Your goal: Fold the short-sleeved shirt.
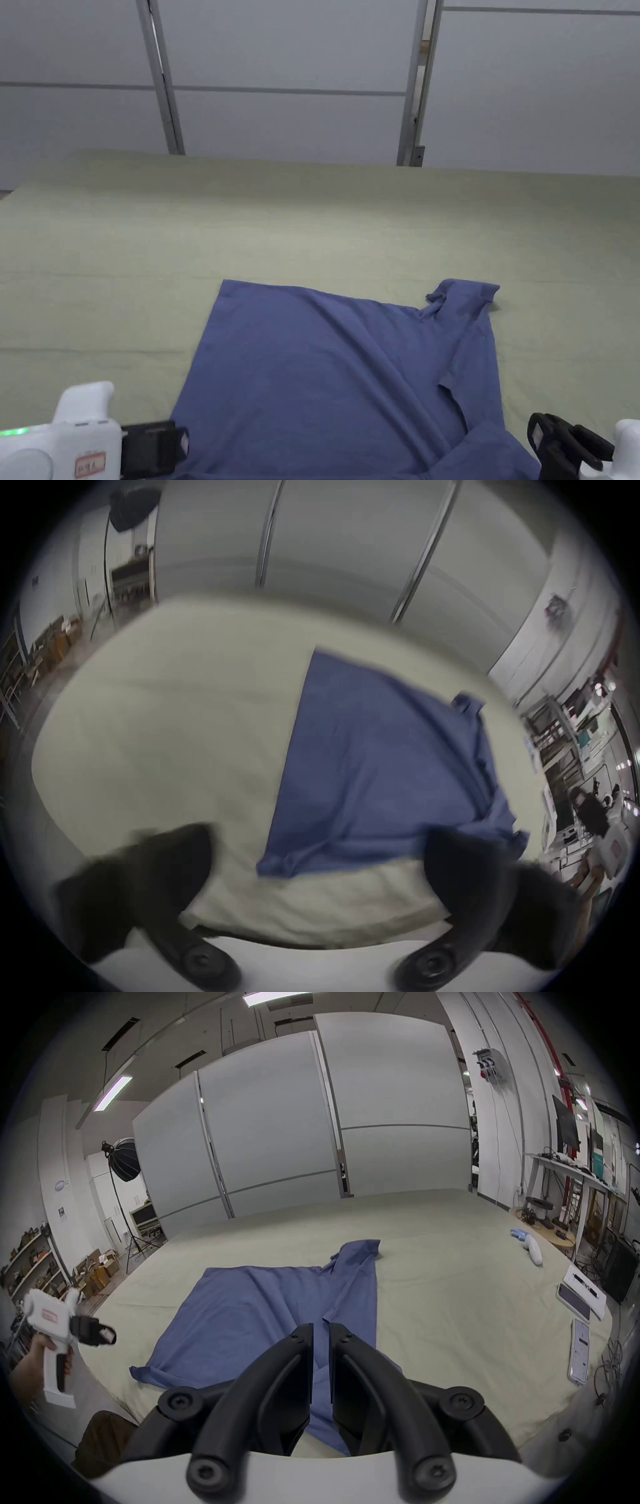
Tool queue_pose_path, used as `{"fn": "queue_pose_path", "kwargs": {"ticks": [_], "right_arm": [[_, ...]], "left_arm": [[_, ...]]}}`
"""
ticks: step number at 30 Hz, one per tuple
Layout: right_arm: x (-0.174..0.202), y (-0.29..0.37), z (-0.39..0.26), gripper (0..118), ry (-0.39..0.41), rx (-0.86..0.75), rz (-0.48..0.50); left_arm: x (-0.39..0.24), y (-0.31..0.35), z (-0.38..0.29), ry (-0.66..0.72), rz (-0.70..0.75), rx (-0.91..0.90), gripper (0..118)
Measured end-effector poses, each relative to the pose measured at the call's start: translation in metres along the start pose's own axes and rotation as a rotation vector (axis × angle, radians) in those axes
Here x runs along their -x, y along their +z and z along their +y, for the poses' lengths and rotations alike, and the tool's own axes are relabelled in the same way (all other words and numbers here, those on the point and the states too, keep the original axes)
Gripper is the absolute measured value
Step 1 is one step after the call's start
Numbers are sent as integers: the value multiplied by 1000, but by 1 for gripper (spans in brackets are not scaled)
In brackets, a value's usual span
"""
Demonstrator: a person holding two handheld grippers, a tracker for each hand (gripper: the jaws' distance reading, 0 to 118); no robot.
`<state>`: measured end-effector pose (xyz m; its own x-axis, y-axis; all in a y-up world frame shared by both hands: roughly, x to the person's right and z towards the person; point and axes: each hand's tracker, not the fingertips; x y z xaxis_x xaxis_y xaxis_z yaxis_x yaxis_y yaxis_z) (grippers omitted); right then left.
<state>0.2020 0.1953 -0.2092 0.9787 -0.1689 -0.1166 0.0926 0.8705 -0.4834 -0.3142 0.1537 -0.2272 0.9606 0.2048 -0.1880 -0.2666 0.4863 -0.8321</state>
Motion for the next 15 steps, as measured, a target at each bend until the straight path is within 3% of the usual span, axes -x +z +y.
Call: {"fn": "queue_pose_path", "kwargs": {"ticks": [6, 7, 8, 9, 10, 11, 13, 14, 15], "right_arm": [[-3, -3, -13, 12, -10, 64, -29], [-5, -5, -15, 12, -14, 76, -34], [-7, -6, -17, 12, -18, 87, -38], [-7, -7, -19, 12, -24, 97, -43], [-8, -8, -21, 12, -30, 107, -49], [-9, -9, -23, 12, -35, 115, -56], [-12, -11, -28, 16, -45, 133, -84], [-13, -13, -29, 31, -49, 147, -105], [-17, -17, -32, 62, -60, 177, -132]], "left_arm": [[13, -43, -28, -25, 90, 73, 118], [14, -49, -29, -10, 91, 84, 111], [14, -53, -29, 0, 83, 78, 99], [14, -58, -30, 8, 83, 88, 79], [12, -63, -30, 14, 92, 107, 48], [13, -67, -30, 6, 102, 126, 33], [7, -72, -33, -16, 96, 139, 27], [3, -70, -33, -36, 116, 125, 22], [6, -67, -32, -46, 105, 118, 17]]}}
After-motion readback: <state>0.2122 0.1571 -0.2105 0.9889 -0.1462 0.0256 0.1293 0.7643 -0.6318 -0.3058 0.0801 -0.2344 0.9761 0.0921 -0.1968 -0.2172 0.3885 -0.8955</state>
